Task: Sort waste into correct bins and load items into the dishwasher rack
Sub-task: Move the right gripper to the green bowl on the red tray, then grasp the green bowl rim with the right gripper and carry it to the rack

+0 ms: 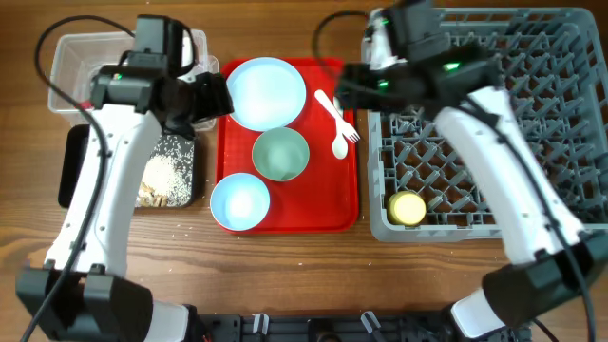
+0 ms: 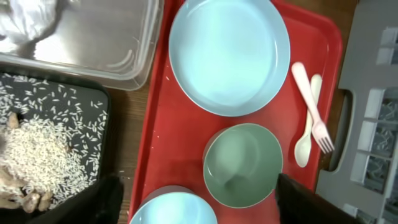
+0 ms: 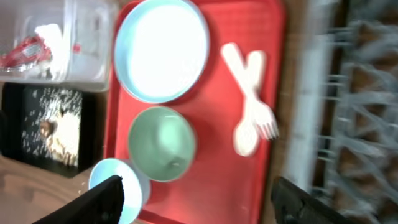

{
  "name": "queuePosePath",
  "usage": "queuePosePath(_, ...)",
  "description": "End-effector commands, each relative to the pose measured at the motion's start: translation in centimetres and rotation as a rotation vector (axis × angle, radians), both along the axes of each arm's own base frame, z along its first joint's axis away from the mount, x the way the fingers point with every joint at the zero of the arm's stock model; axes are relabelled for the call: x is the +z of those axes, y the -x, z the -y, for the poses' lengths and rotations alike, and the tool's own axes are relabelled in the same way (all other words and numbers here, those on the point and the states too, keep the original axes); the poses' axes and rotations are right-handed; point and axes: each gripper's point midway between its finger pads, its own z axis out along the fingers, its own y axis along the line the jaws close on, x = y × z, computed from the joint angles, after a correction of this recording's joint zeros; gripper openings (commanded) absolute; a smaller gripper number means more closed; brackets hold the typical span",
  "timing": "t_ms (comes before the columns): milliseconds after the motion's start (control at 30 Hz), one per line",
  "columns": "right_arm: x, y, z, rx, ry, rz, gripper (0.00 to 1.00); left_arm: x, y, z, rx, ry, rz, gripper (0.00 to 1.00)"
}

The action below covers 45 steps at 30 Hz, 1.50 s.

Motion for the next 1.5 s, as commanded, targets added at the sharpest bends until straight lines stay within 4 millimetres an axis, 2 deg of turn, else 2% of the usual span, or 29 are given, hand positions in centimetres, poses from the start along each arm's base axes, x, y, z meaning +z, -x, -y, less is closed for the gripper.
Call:
queuePosePath(0, -6.2, 0.4, -2.6, 0.011, 0.024, -0.139, 0.74, 1.1, 0.0, -1.2, 0.025, -0.015, 0.021, 0.96)
queuePosePath(67, -8.5, 0.5, -3.8, 0.033, 0.046, -0.179, 0.73, 1.0, 0.1, -1.5, 0.033, -0.03, 0.016, 1.0)
queuePosePath(200, -13.8, 1.2, -6.1, 0.064, 0.091, -0.277, 0.69, 0.9, 0.0, -2.4, 0.055, -0.076, 0.022, 1.0)
queuePosePath(300, -17.0, 1.8, -6.8, 0.063, 0.121, -0.343, 0.63, 0.9, -0.1, -2.8, 0.068, -0.1, 0.024, 1.0)
queuePosePath(467, -19.8, 2.6, -7.1, 0.078, 0.145, -0.401, 0.47, 1.0, -0.2, -3.1, 0.098, -0.089, 0.026, 1.0)
queuePosePath(567, -20.4, 2.7, -7.4, 0.084, 0.15, -0.406, 0.31, 1.0, -0.2, -3.6, 0.136, -0.08, 0.022, 1.0)
queuePosePath(633, -20.3, 2.5, -7.5, 0.084, 0.145, -0.397, 0.21, 1.0, -0.2, -3.8, 0.14, -0.08, 0.022, 1.0)
queuePosePath(667, -20.3, 2.5, -7.6, 0.084, 0.143, -0.394, 0.1, 1.0, -0.2, -3.8, 0.139, -0.08, 0.022, 1.0)
queuePosePath(700, -20.3, 2.5, -7.6, 0.083, 0.143, -0.394, 0.04, 1.0, -0.2, -3.7, 0.139, -0.08, 0.022, 1.0)
queuePosePath(967, -20.4, 2.1, -6.9, 0.084, 0.161, -0.384, 0.04, 1.0, -0.2, -3.7, 0.139, -0.08, 0.022, 1.0)
queuePosePath(1100, -19.7, 2.1, -6.9, 0.115, 0.16, -0.367, 0.04, 1.0, -0.2, -3.7, 0.139, -0.08, 0.022, 1.0)
queuePosePath(1200, -17.7, 1.4, -6.7, 0.133, 0.146, -0.323, 0.04, 1.0, -0.2, -3.7, 0.139, -0.08, 0.022, 1.0)
queuePosePath(1300, -14.6, 0.1, -6.2, 0.132, 0.122, -0.258, 0.04, 1.0, -0.2, -3.7, 0.139, -0.08, 0.022, 1.0)
queuePosePath(1367, -12.4, -0.8, -5.2, 0.104, 0.126, -0.206, 0.04, 1.0, -0.2, -3.7, 0.139, -0.08, 0.022, 1.0)
queuePosePath(1467, -8.3, -2.6, -2.6, 0.031, 0.16, -0.092, 0.04, 1.0, -0.2, -3.7, 0.139, -0.08, 0.022, 1.0)
